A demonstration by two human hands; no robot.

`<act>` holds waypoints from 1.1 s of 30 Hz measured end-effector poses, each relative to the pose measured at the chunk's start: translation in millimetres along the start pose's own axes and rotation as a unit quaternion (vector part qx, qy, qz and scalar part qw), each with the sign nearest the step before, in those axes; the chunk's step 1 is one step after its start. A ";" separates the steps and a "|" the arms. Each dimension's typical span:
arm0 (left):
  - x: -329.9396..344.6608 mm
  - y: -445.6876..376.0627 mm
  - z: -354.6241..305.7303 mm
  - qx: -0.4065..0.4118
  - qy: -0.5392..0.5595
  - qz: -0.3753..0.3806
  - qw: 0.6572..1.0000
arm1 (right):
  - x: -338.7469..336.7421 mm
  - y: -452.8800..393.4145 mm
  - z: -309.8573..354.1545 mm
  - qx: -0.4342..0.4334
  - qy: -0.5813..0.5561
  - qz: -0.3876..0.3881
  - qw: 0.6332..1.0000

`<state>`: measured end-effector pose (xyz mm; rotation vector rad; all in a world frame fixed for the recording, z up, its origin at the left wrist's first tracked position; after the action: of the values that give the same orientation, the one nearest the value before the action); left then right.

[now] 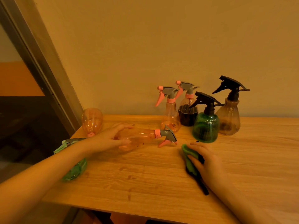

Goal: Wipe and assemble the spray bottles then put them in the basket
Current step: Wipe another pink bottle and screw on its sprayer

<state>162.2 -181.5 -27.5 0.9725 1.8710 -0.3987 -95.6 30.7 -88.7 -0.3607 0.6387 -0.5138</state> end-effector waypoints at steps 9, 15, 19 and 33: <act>8.2 -0.6 0.5 0.020 -0.011 -0.066 0.998 | -5.8 -0.3 5.9 -0.012 -0.037 -0.047 0.998; 10.0 9.2 -8.4 0.032 0.002 0.018 0.999 | -9.7 -3.4 21.4 -0.109 -0.021 -0.082 0.990; 10.2 13.0 -16.3 0.017 0.033 0.052 0.998 | -4.8 -11.3 35.4 -0.178 0.053 -0.056 0.981; 8.9 10.6 -24.4 0.006 0.110 0.086 0.990 | 27.0 -22.3 34.5 -0.260 0.199 0.108 0.939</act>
<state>153.5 -155.4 -21.8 1.2180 1.9621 -0.2062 -62.5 3.1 -65.2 -0.6841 1.2002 -0.1972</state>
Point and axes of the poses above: each hand's wrist, its own y-axis away from the middle knuckle, its own x-axis out of the palm, z = x × y, the point moved 4 cm from there along -y, towards the middle knuckle, and after that the axes turned 6 degrees about -y, right-handed, at the moved point
